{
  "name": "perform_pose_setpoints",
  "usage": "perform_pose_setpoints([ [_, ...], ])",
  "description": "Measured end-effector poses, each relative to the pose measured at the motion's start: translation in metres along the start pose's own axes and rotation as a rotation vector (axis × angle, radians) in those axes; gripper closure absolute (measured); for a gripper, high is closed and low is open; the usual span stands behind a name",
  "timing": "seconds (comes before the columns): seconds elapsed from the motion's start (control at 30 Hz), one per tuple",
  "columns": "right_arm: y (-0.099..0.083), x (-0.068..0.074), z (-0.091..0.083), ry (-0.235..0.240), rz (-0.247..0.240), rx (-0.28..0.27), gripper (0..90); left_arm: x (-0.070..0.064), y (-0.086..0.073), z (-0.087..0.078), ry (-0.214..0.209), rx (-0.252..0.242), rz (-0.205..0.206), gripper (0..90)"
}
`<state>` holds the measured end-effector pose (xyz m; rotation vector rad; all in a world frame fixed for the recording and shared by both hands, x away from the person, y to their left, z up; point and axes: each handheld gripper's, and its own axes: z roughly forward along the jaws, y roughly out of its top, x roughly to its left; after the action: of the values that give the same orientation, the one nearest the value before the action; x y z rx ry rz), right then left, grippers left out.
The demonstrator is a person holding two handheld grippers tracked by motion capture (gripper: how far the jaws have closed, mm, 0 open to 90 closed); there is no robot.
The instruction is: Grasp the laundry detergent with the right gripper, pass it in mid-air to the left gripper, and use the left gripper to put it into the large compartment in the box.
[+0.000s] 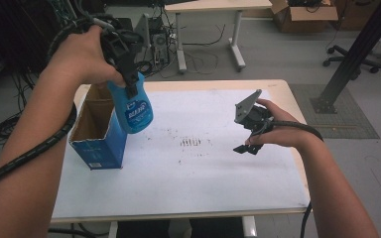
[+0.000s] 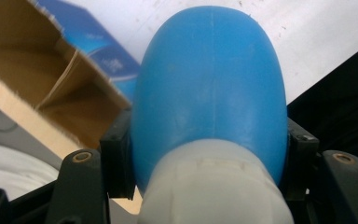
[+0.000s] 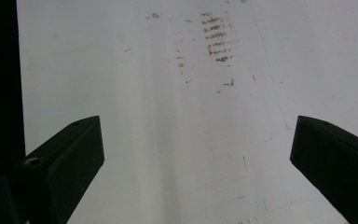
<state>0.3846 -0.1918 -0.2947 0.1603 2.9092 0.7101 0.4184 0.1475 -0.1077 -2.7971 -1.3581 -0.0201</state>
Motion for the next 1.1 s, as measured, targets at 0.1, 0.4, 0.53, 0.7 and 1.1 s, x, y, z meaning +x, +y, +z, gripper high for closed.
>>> perform_pose_setpoints([
  [0.1,0.001,-0.001,-0.002,0.008,-0.004,0.013,2.9,0.010,-0.007,-0.008,-0.011,0.009,-0.088,37.9],
  [0.4,0.003,-0.002,-0.005,0.011,-0.005,0.025,2.9,0.028,-0.019,-0.019,-0.017,0.014,-0.270,38.0],
  [0.53,0.004,-0.003,-0.006,0.012,-0.001,0.030,2.9,0.038,-0.025,-0.023,-0.010,0.011,-0.395,37.9],
  [0.7,0.006,-0.003,-0.005,0.019,0.007,0.035,2.9,0.049,-0.032,-0.026,0.015,-0.009,-0.494,37.9],
  [1.1,0.008,-0.004,-0.004,0.025,0.012,0.044,3.0,0.069,-0.047,-0.031,0.052,-0.012,-0.609,37.9],
])
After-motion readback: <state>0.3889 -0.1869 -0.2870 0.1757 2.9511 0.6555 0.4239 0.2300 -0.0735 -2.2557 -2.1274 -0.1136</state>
